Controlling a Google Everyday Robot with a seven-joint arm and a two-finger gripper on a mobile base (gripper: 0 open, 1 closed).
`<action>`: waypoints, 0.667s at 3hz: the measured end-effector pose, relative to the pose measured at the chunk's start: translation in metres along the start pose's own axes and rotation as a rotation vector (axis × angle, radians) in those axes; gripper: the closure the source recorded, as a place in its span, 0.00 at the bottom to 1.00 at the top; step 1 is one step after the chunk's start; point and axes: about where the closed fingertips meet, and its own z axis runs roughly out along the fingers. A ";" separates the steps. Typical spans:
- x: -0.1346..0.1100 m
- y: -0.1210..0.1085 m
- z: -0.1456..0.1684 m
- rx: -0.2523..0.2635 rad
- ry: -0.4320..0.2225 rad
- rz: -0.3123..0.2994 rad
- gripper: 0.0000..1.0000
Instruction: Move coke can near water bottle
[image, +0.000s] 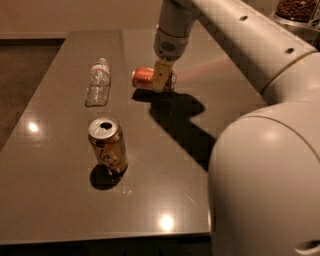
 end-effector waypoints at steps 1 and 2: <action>-0.024 -0.003 0.009 -0.010 0.003 -0.049 1.00; -0.041 -0.003 0.018 -0.025 0.008 -0.086 0.87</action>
Offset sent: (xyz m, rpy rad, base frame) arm 0.0136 0.0554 -0.0082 -0.0447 0.0573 0.1431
